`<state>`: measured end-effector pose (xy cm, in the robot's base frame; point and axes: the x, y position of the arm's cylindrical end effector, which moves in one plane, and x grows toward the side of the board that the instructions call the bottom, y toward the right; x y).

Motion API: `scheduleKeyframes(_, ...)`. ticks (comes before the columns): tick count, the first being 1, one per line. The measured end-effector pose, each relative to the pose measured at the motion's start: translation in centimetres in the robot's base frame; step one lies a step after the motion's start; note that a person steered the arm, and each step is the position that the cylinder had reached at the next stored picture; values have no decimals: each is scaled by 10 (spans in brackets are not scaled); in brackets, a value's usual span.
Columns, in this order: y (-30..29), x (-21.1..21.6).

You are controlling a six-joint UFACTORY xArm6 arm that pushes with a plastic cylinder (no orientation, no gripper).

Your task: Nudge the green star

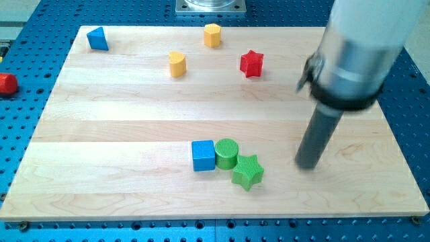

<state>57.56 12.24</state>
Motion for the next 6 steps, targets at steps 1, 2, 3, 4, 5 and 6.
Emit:
scheduleKeyframes(1, -55, 41)
scheduleKeyframes(2, -92, 36)
scheduleKeyframes(3, -35, 12)
scheduleKeyframes(4, 1, -32)
scheduleKeyframes(5, 29, -13)
scheduleKeyframes(6, 29, -13)
